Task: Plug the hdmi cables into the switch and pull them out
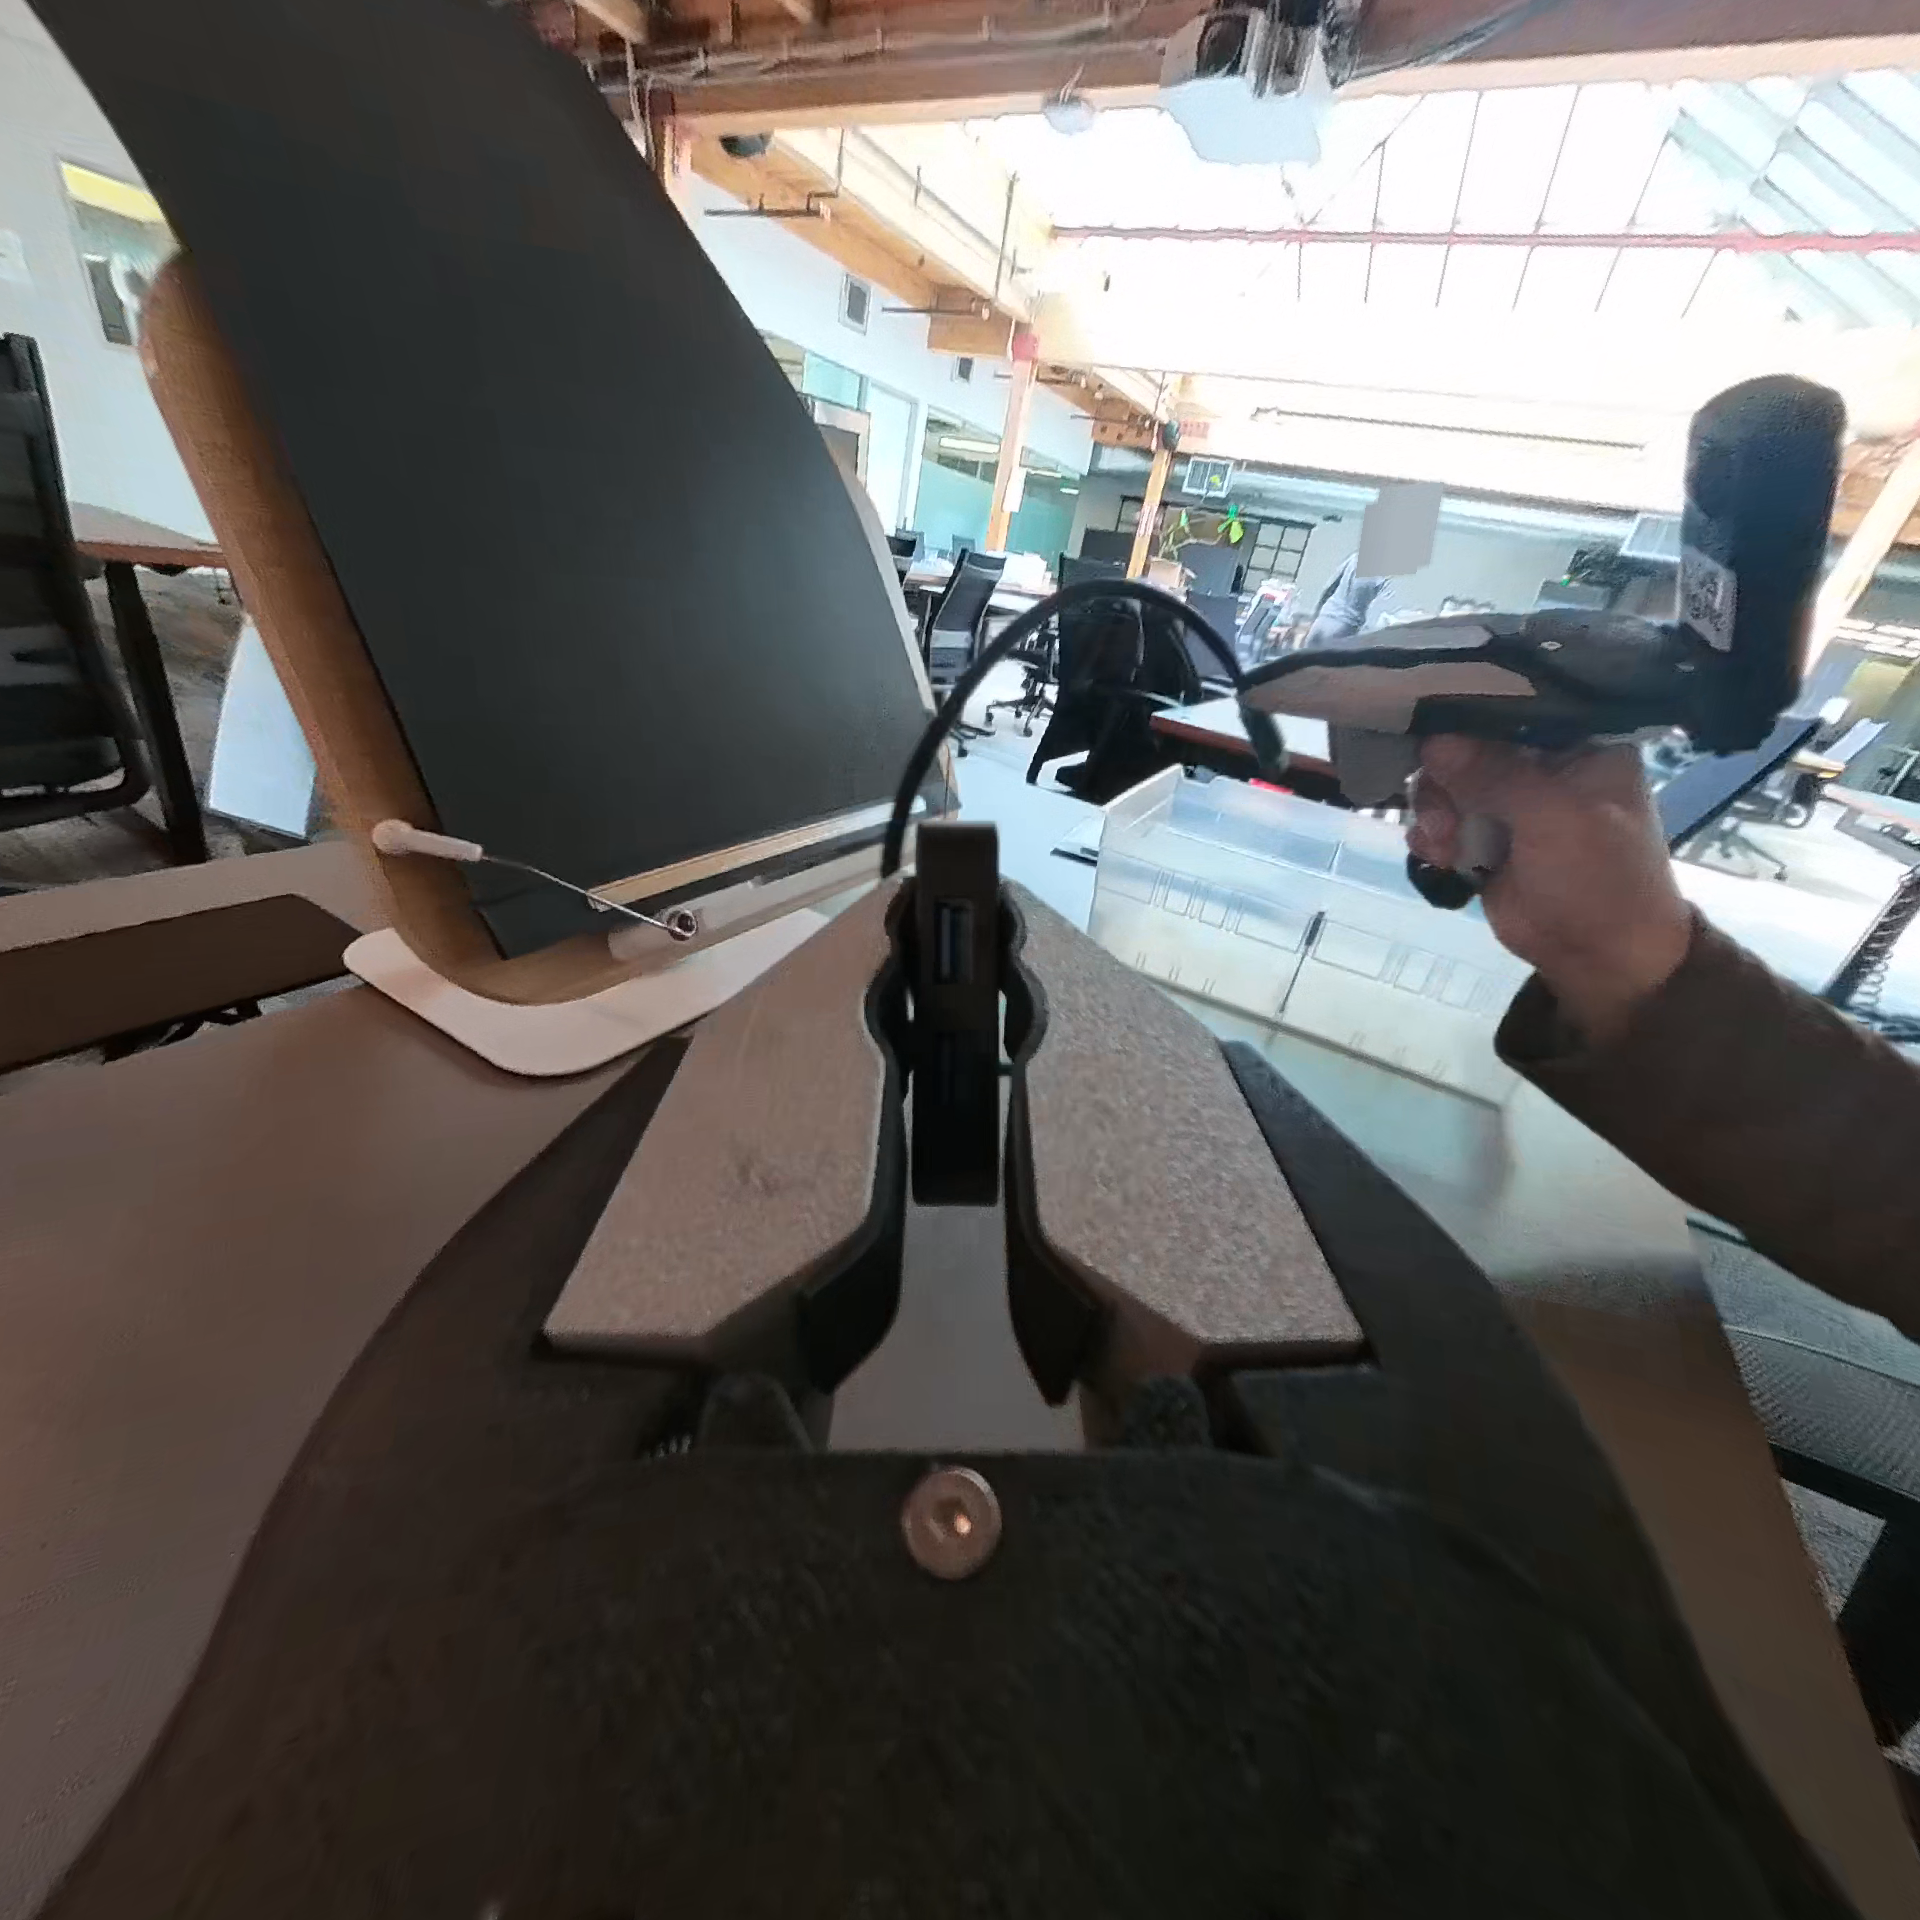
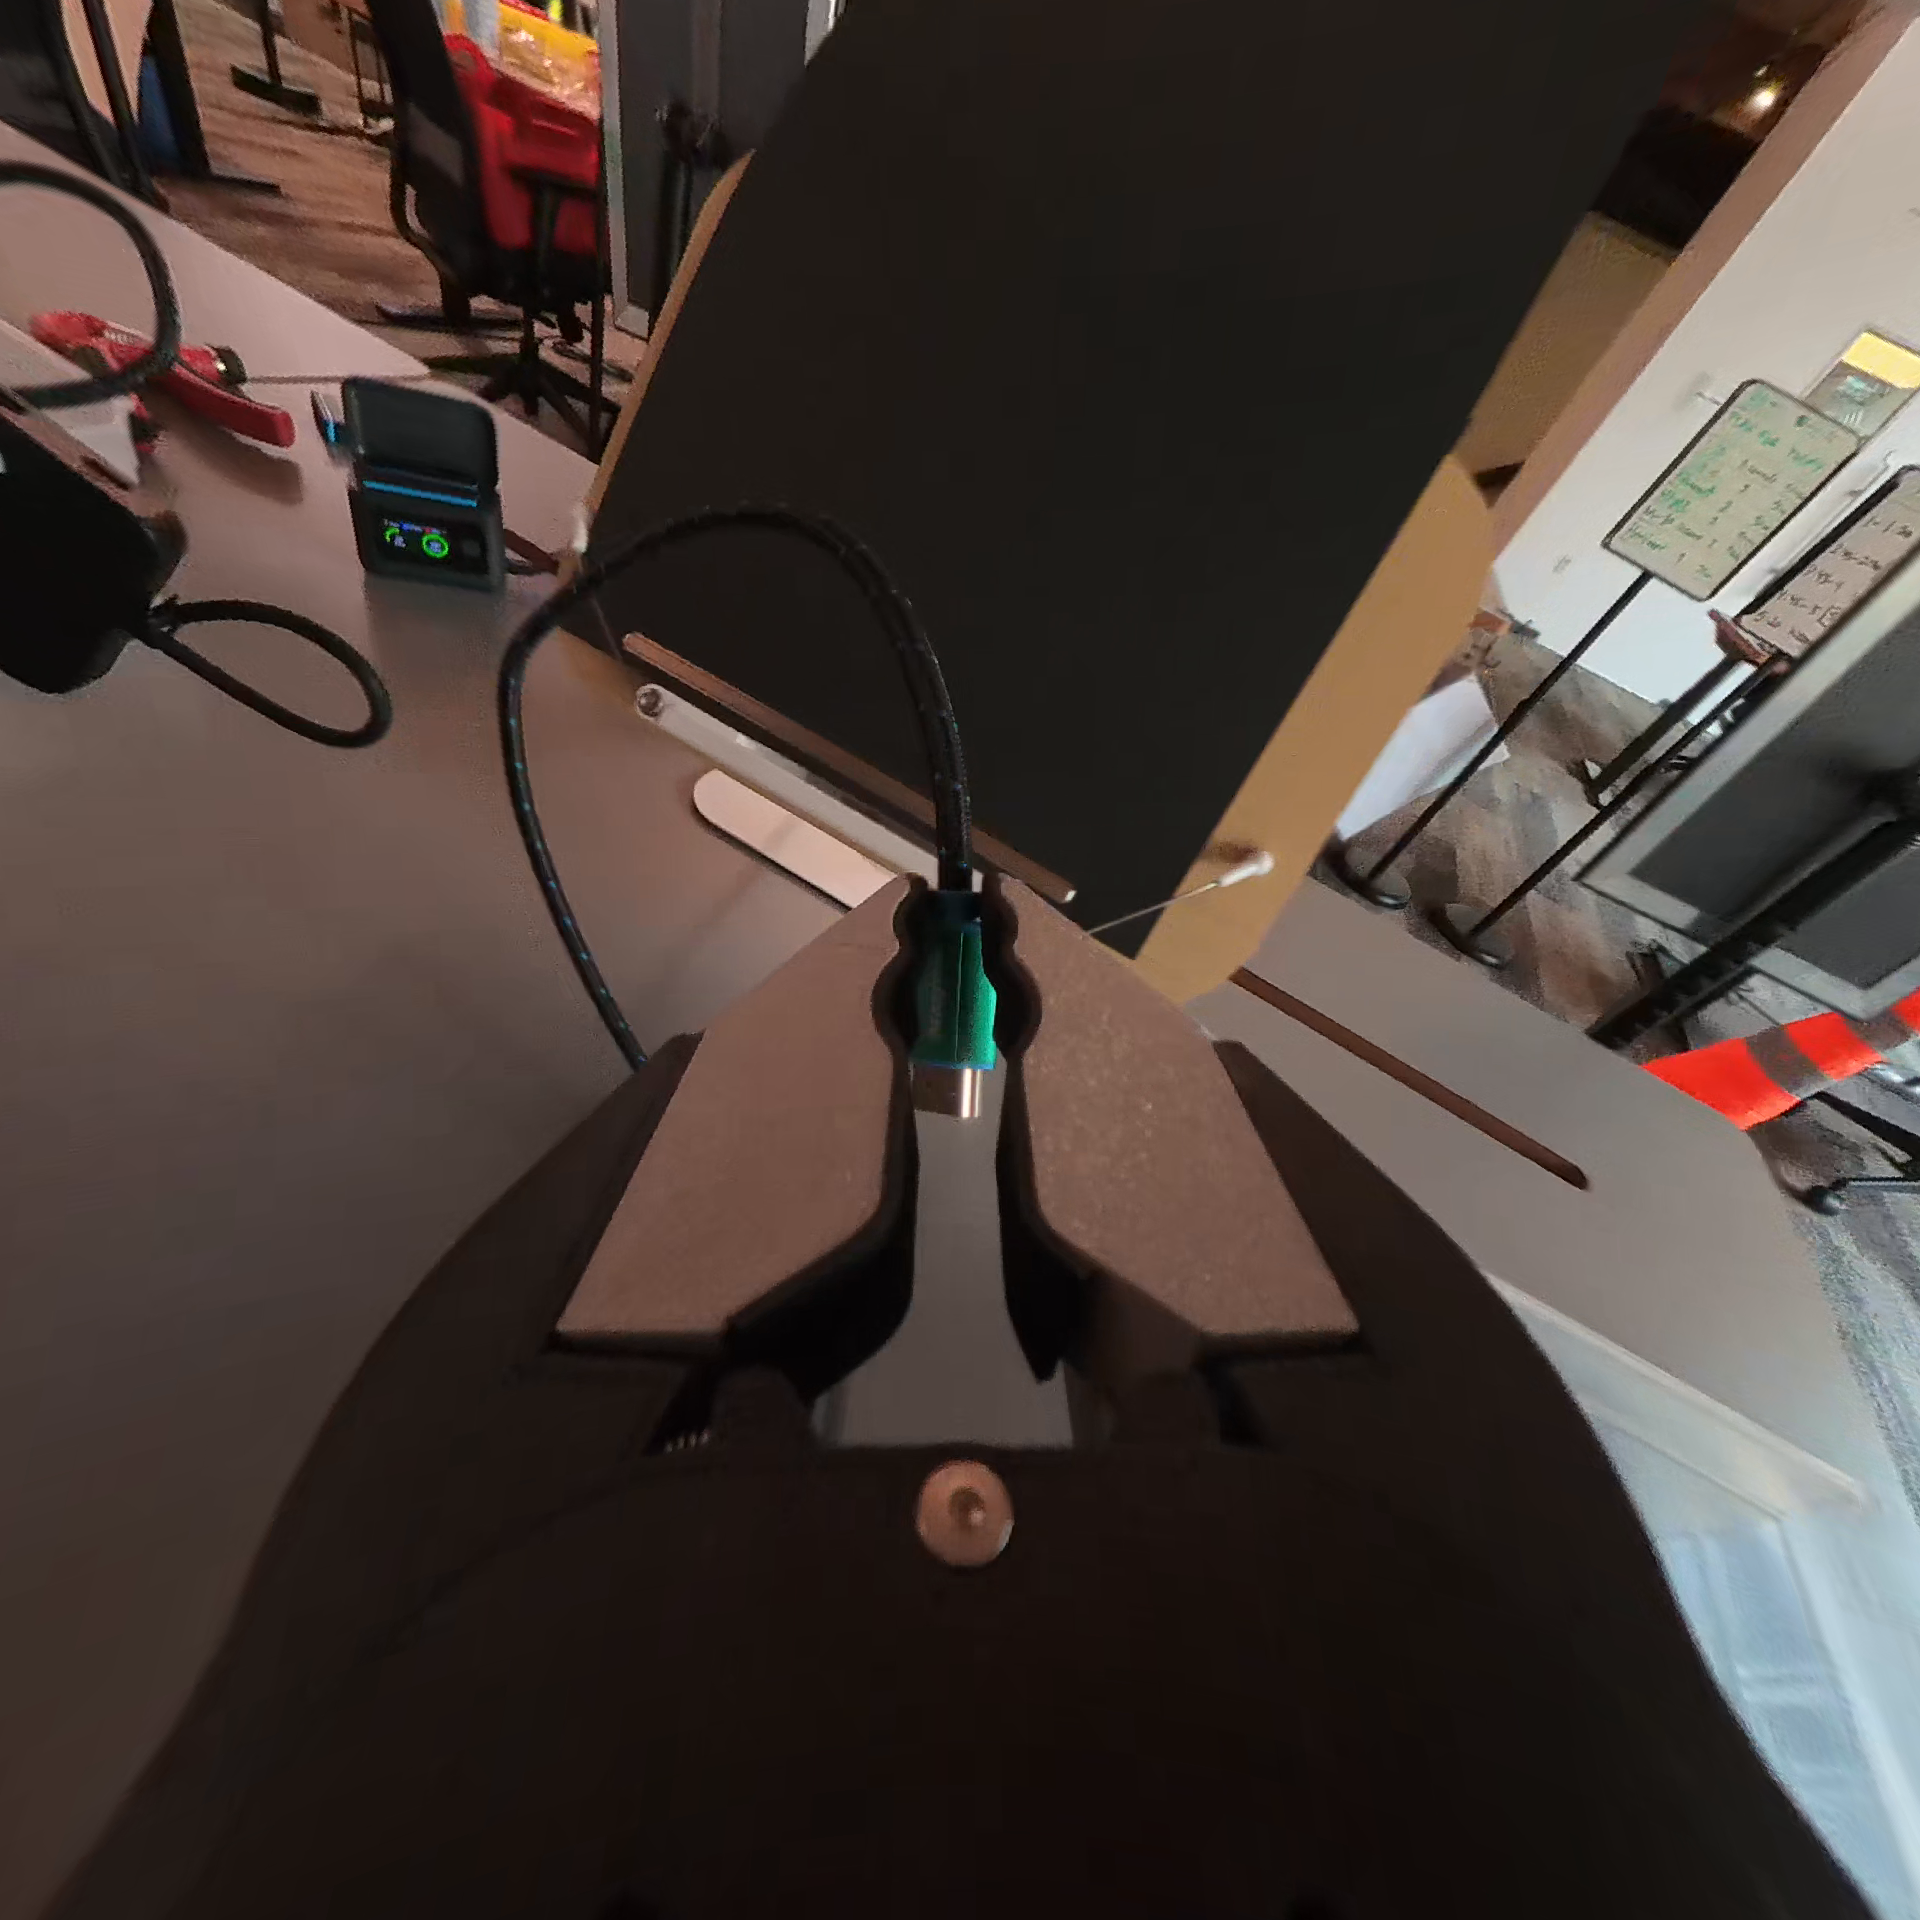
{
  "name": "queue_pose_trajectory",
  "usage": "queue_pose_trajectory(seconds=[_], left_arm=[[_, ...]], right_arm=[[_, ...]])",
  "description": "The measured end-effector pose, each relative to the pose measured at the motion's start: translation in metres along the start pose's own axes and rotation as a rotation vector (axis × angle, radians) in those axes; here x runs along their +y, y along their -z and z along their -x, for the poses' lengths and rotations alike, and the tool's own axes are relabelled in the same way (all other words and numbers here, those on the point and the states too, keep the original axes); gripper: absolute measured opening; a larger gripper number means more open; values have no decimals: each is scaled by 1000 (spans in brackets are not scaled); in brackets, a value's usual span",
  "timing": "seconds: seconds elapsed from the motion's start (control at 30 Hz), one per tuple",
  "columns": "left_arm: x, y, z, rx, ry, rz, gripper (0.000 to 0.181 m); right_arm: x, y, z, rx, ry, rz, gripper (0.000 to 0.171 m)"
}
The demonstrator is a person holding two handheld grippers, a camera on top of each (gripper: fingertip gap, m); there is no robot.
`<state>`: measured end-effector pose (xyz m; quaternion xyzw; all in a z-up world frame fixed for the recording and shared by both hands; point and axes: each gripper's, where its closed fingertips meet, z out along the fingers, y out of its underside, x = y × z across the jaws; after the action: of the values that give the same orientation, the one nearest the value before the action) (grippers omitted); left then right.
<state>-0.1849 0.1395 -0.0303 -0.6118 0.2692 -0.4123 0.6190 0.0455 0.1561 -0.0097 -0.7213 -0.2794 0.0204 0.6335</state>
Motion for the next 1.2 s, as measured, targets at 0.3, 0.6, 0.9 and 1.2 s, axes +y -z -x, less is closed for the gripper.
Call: queue_pose_trajectory(seconds=[0.3, 0.6, 0.9, 1.2], left_arm=[[-1, 0, -4, 21, 11, -3, 11], [1, -2, -8, 39, 16, 5, 11], [4, -5, -10, 46, 22, 16, 11], [11, -9, -14, 58, 9, 45, 11]], right_arm=[[-62, 94, -67, 104, 22, -87, 5], [-86, 218, -166, 361, 110, -20, 5], [39, 237, -181, 287, 164, 235, 6], [163, 207, -138, -54, 247, 732, 5]])
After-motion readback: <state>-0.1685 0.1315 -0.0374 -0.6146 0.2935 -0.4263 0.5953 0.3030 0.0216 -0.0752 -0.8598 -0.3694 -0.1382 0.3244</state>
